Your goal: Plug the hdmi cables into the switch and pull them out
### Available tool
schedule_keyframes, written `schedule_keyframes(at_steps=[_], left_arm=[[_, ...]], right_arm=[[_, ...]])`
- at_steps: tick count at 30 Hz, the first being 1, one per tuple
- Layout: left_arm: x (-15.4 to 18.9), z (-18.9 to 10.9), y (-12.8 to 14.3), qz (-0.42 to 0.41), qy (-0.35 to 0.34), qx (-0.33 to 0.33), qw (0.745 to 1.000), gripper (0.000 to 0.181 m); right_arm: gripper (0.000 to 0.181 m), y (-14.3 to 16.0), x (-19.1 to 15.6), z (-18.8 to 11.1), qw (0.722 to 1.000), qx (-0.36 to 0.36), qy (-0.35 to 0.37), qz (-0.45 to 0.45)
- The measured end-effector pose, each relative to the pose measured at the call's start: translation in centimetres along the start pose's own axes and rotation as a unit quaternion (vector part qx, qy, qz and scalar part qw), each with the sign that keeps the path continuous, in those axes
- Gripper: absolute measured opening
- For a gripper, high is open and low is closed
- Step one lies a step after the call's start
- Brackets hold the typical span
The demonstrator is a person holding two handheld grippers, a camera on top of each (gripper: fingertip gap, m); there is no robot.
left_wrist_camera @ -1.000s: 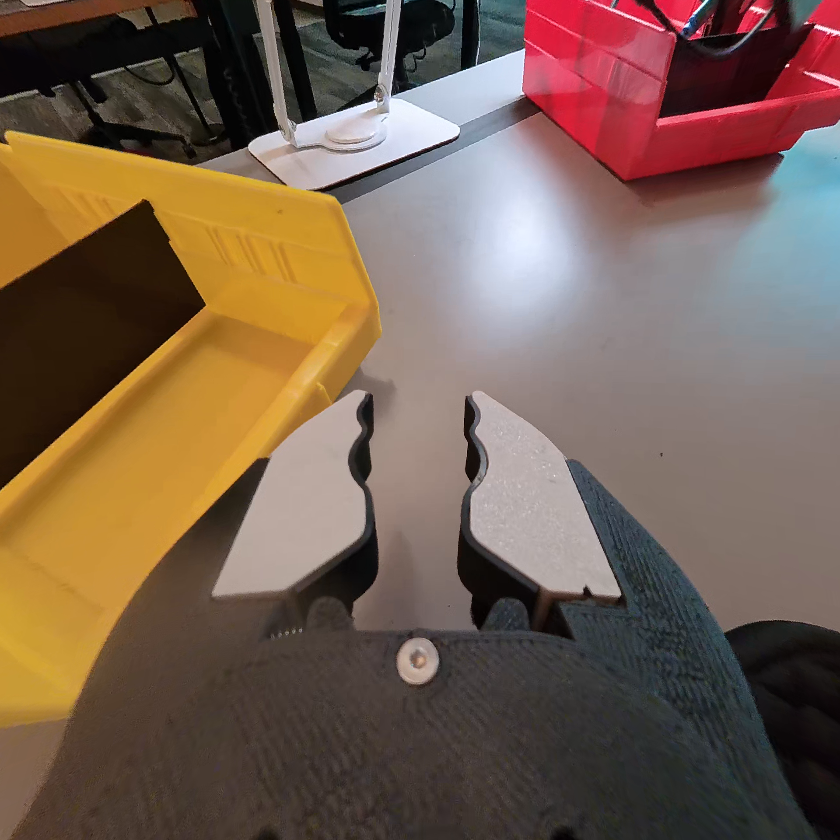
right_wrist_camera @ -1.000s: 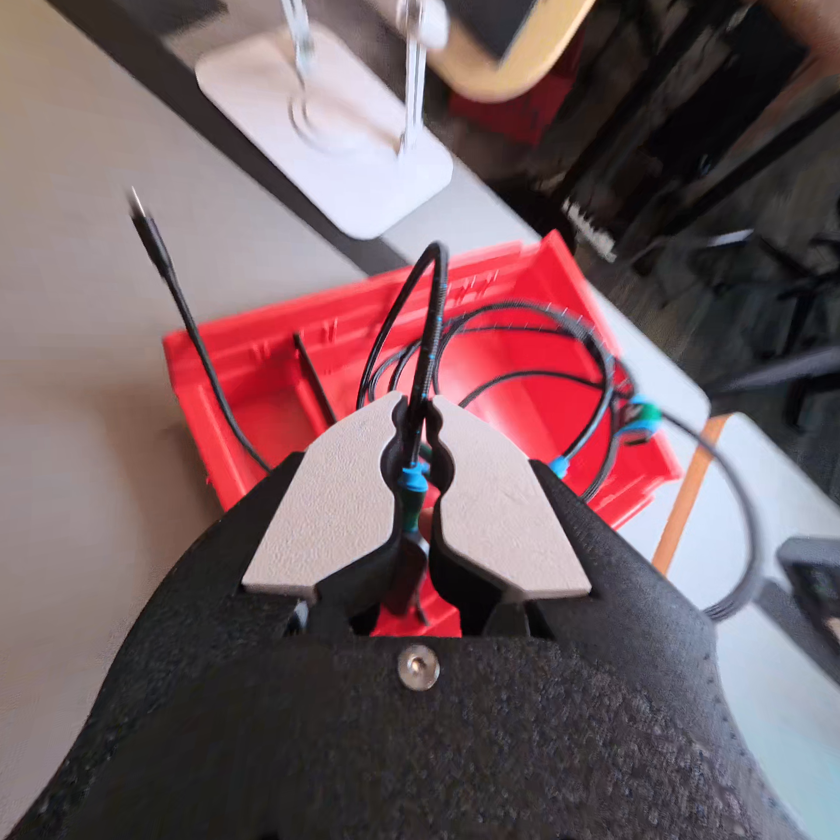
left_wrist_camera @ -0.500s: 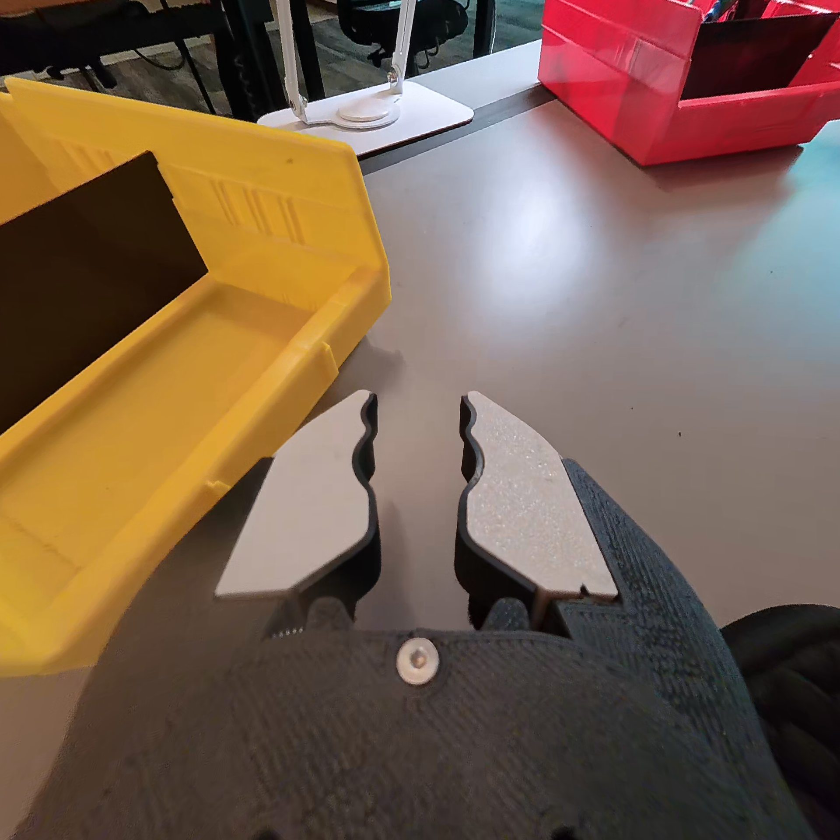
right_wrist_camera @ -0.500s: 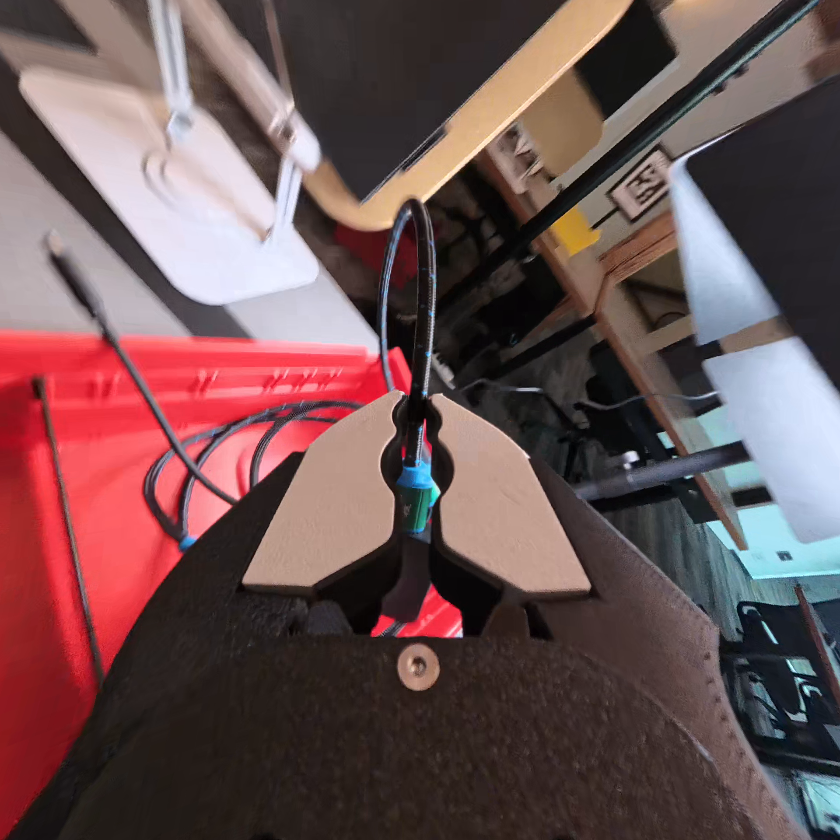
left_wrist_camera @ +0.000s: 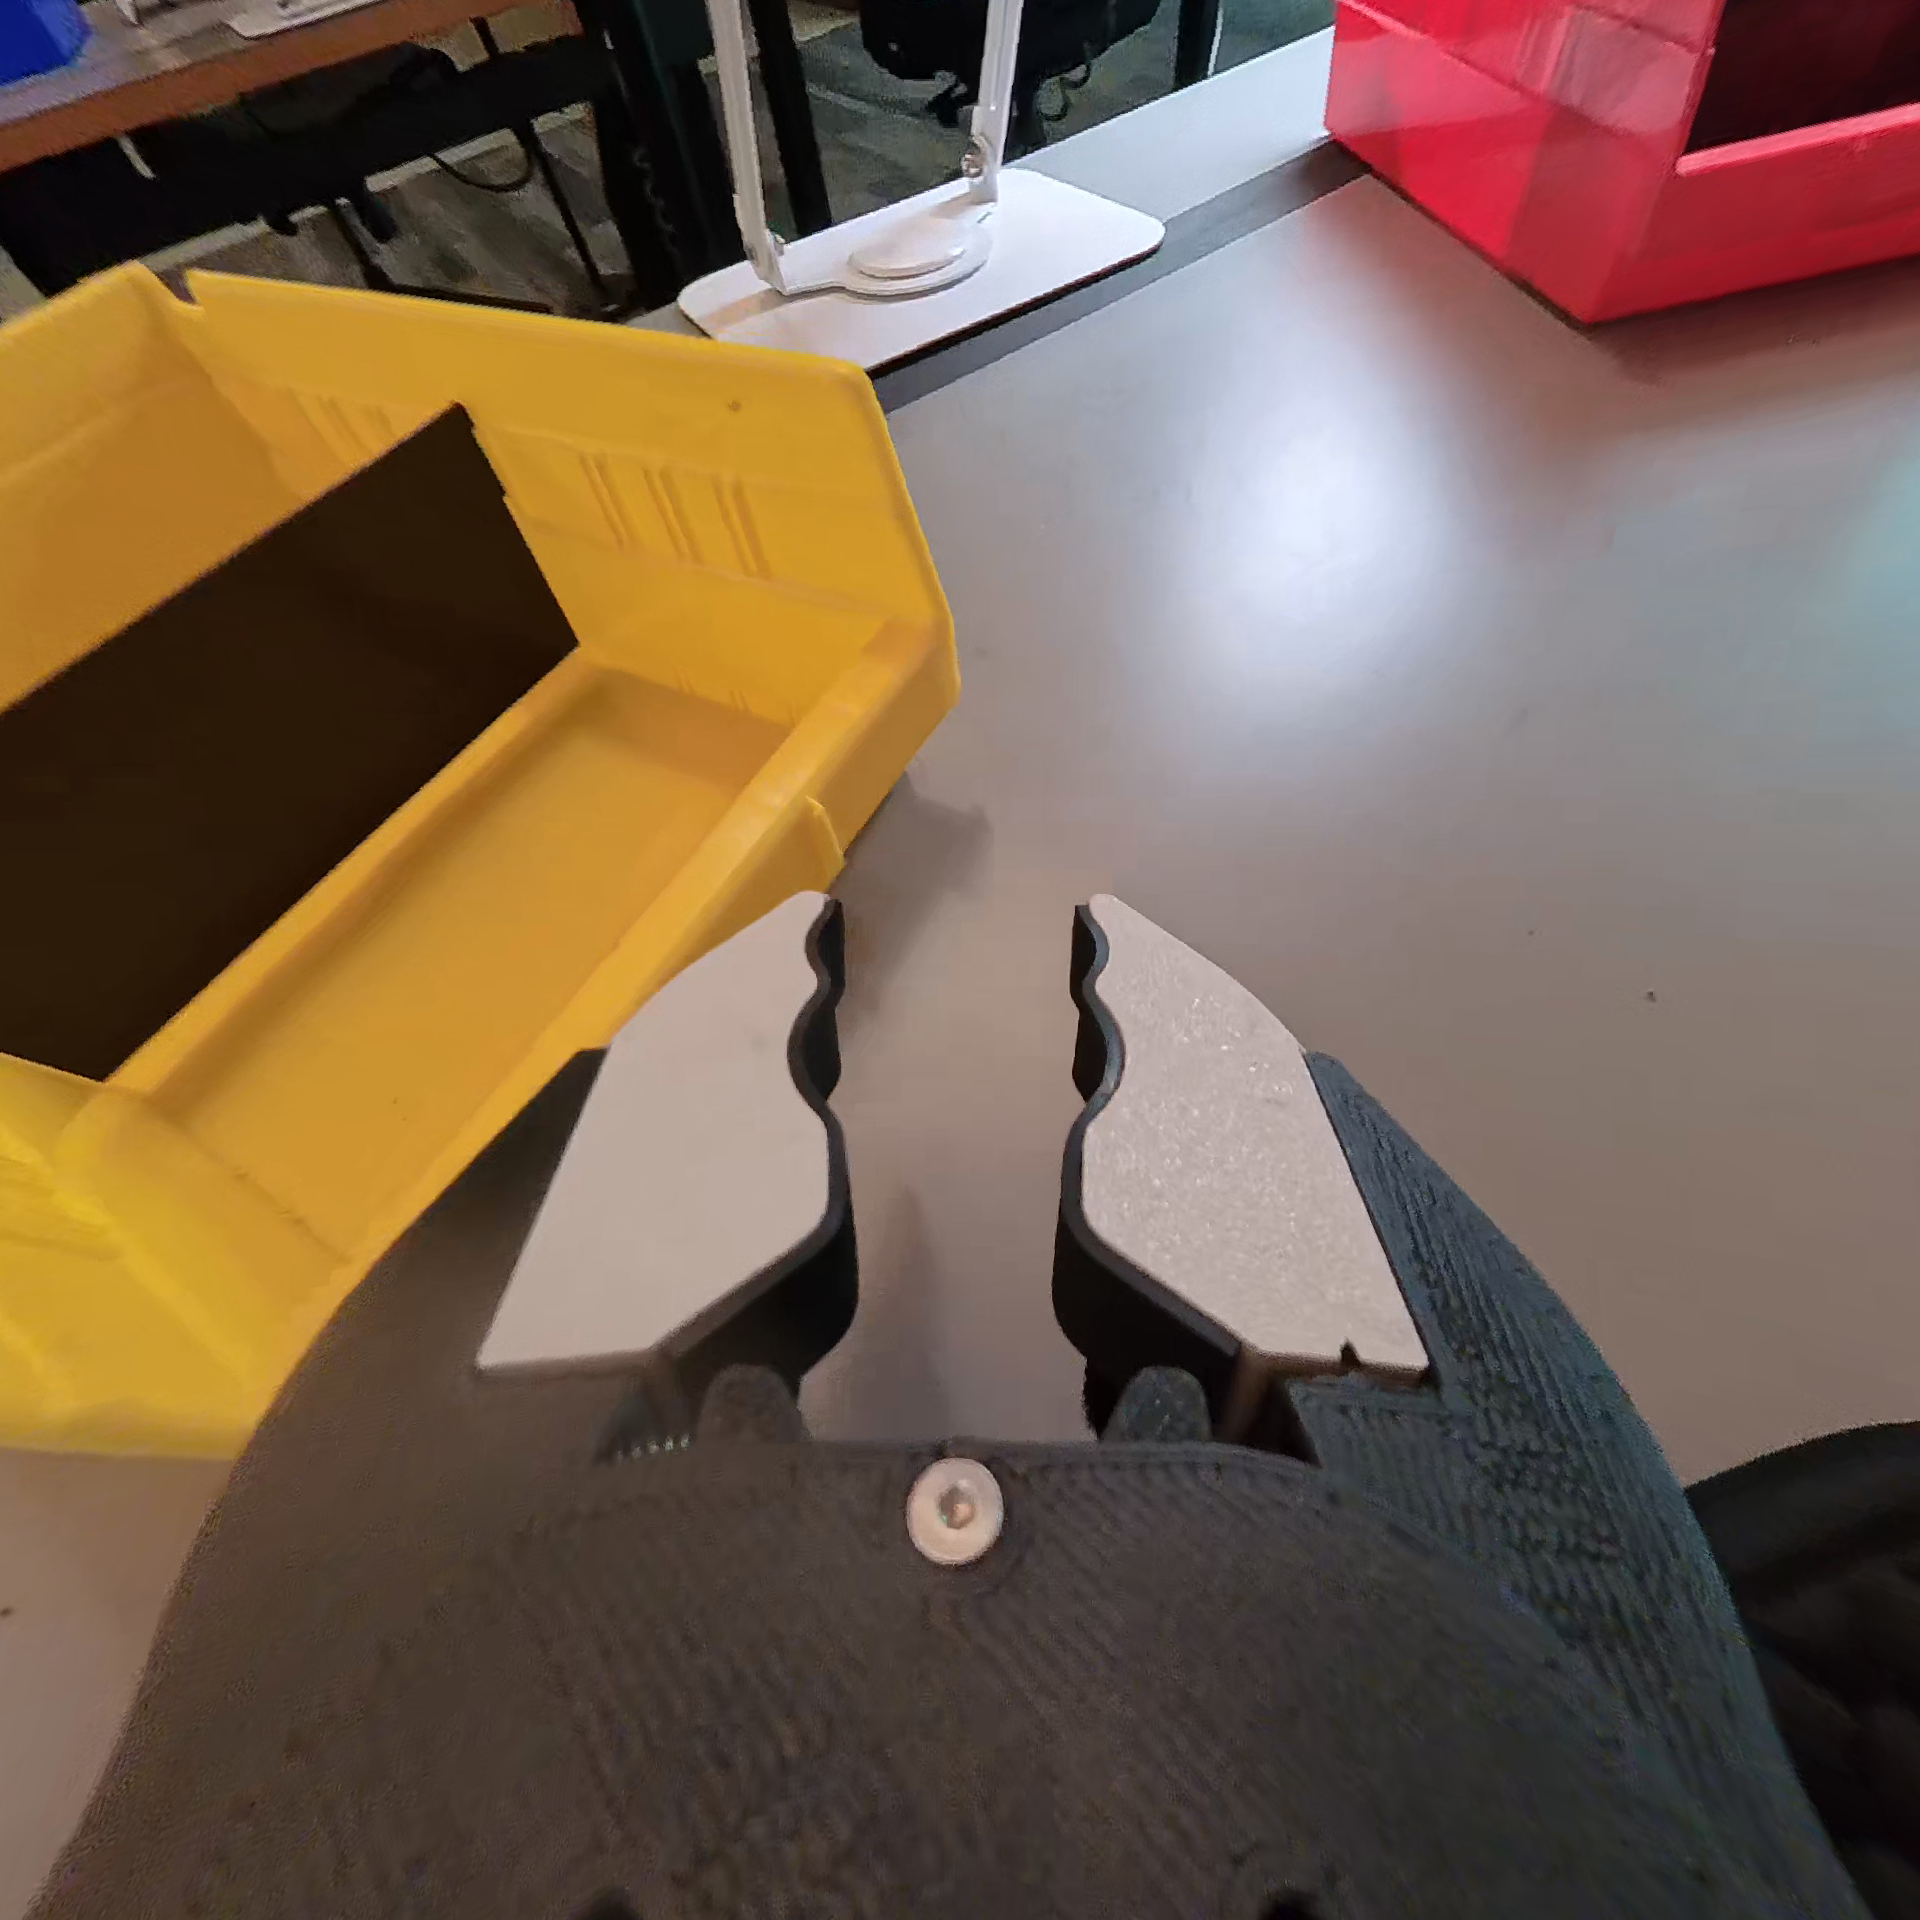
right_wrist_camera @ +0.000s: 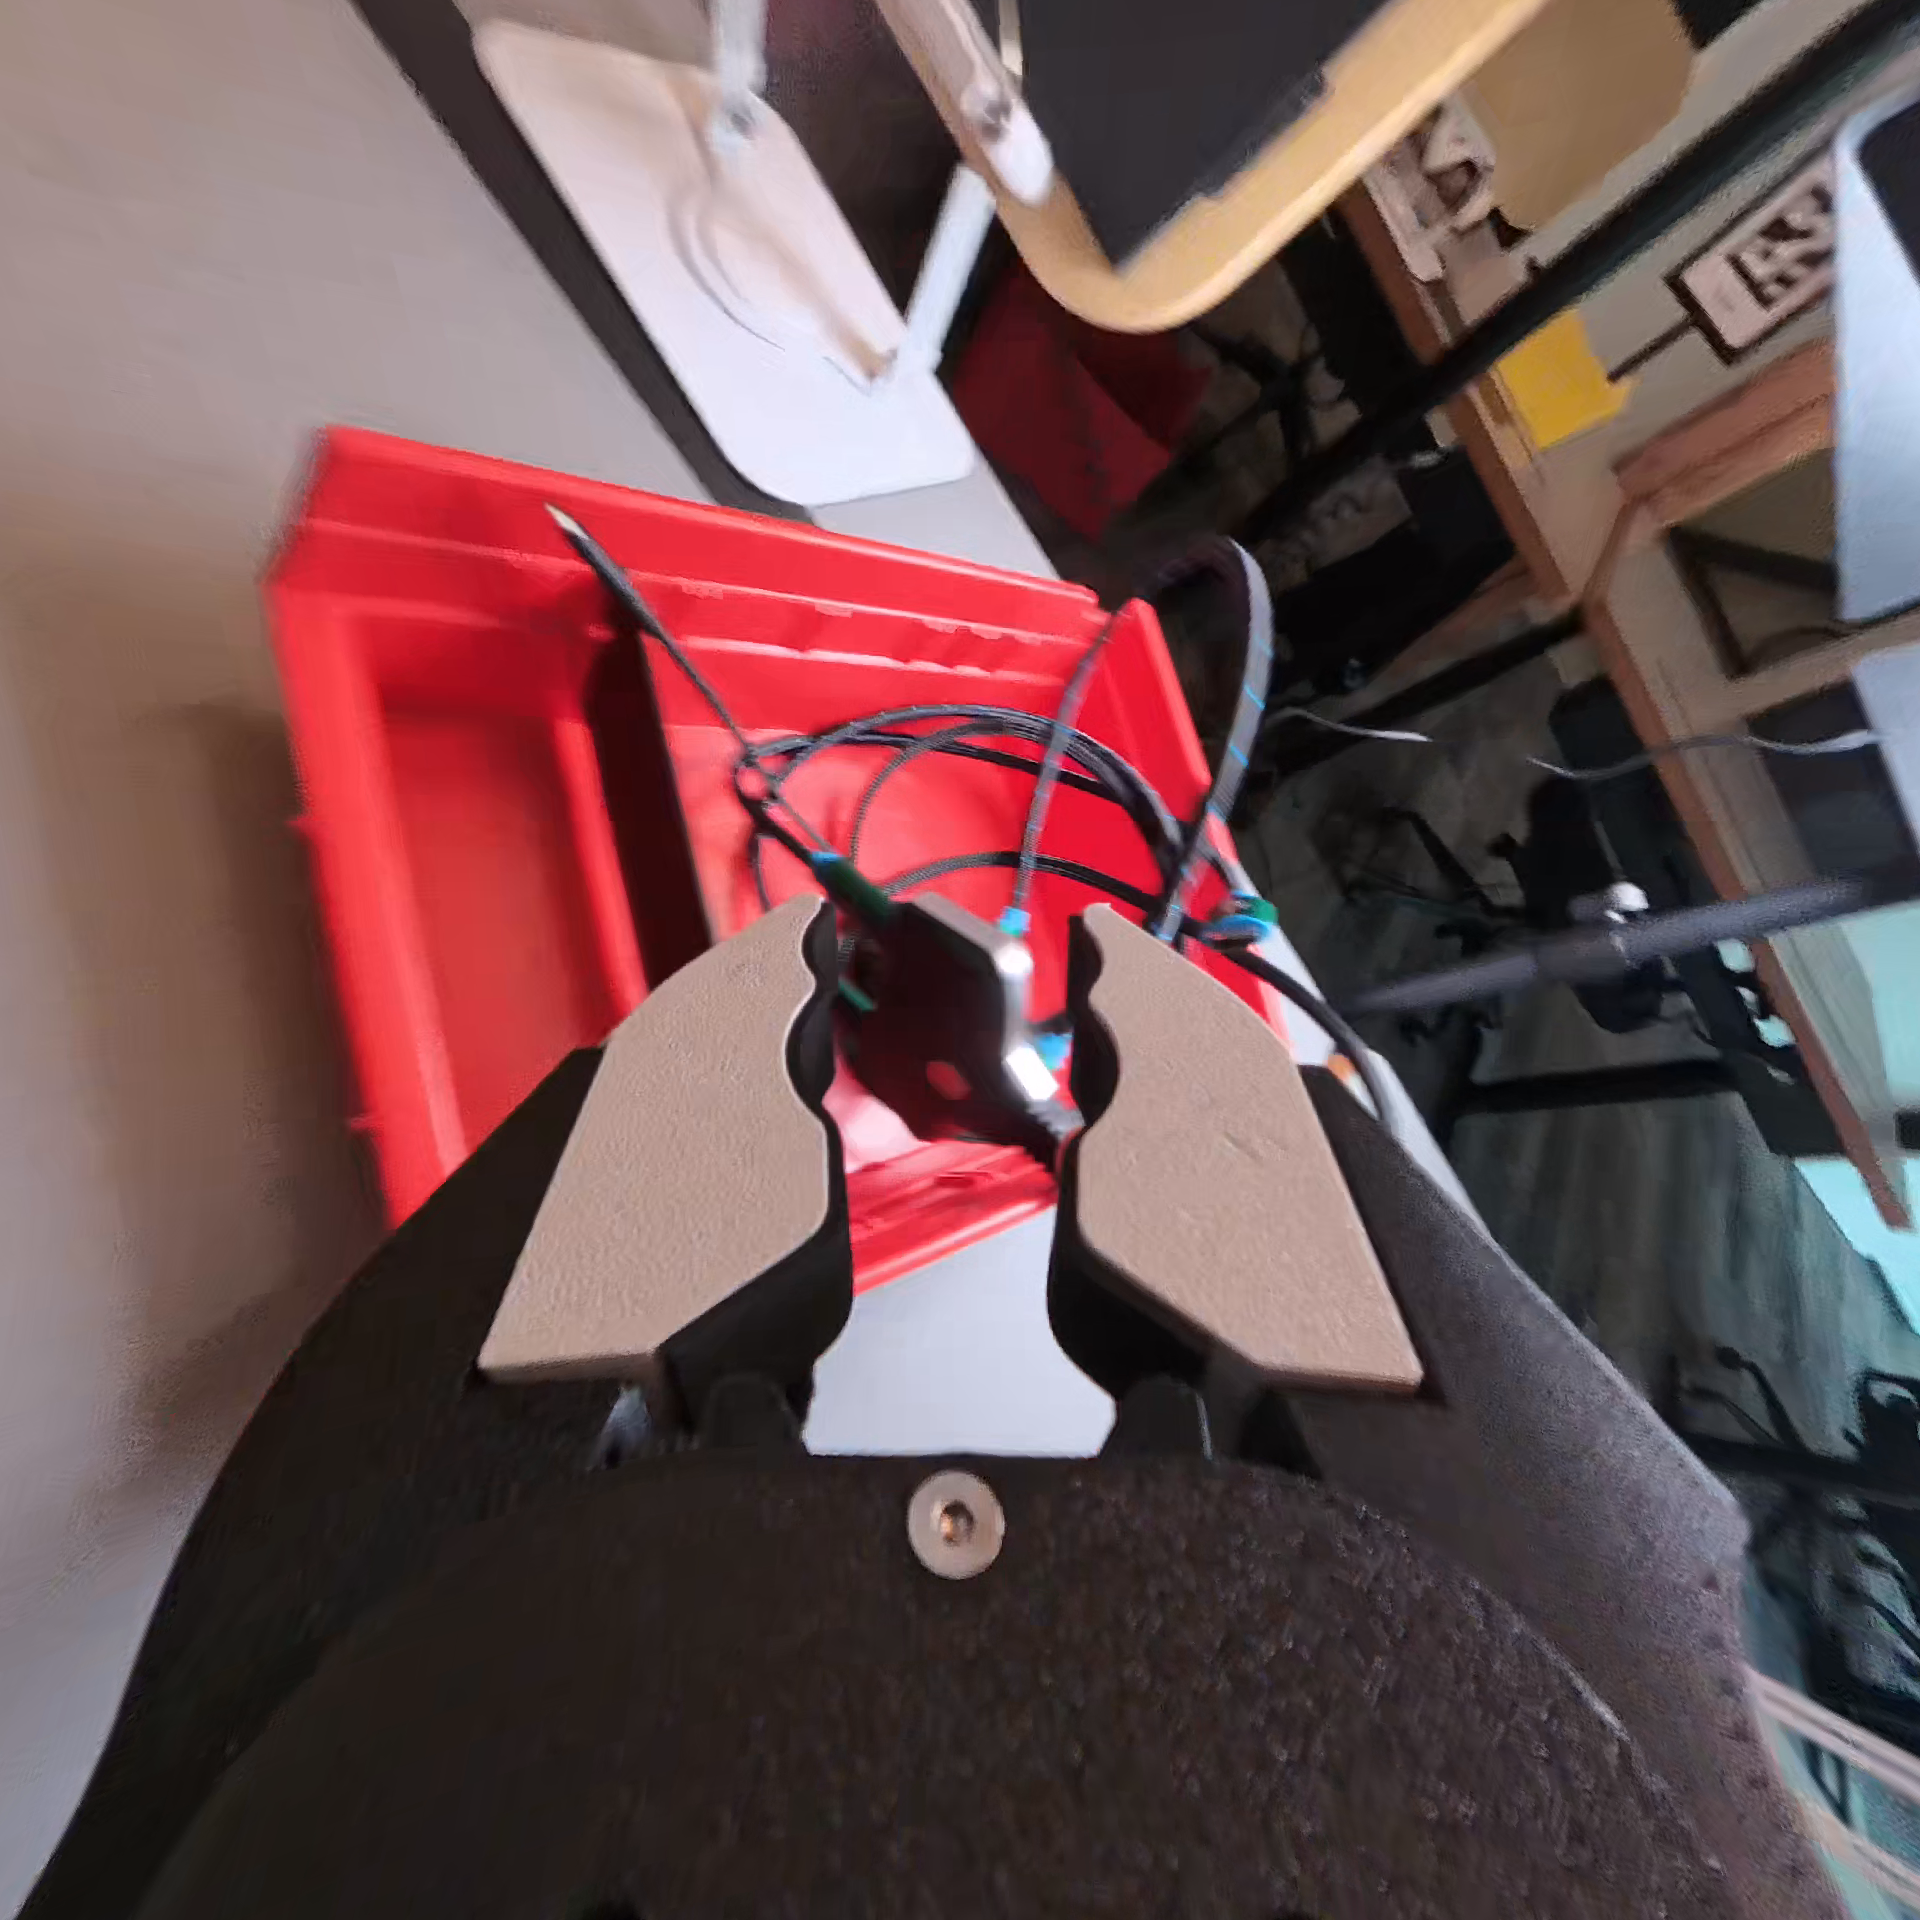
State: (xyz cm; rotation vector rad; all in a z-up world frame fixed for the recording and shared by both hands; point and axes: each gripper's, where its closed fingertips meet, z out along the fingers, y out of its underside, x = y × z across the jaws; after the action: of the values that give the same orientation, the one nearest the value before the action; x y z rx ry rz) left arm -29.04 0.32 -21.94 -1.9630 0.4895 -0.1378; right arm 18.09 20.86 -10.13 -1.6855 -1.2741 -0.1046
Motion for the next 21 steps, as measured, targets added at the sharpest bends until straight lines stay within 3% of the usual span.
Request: schedule_keyframes(at_steps=[4, 8, 13, 15, 18, 21], left_arm=[[-1.1, 0.0, -0.4, 0.054, -0.03, -0.038, 0.997, 0.05], [-2.6, 0.7, 0.1, 0.106, -0.054, -0.1, 0.988, 0.058], [-4.8, 2.4, 1.9, 0.157, -0.07, -0.185, 0.968, 0.063], [-5.7, 3.0, 2.2, 0.19, -0.079, -0.208, 0.956, 0.058], [-6.2, 4.0, 2.7, 0.246, -0.075, -0.23, 0.938, 0.042], [-5.2, 5.0, 2.3, 0.326, -0.059, -0.212, 0.919, 0.032]], right_arm=[[0.043, 0.3, -8.2, -0.8, 0.991, -0.047, -0.12, -0.045], [0.045, 3.6, -13.8, 1.7, 0.969, -0.137, -0.162, -0.128], [0.042, 5.7, -15.3, 5.6, 0.955, -0.202, -0.156, -0.151], [0.031, 5.7, -15.5, 6.7, 0.954, -0.209, -0.154, -0.15], [0.03, 5.5, -15.6, 7.1, 0.95, -0.219, -0.151, -0.161], [0.03, 5.7, -15.8, 6.7, 0.948, -0.219, -0.146, -0.177]])
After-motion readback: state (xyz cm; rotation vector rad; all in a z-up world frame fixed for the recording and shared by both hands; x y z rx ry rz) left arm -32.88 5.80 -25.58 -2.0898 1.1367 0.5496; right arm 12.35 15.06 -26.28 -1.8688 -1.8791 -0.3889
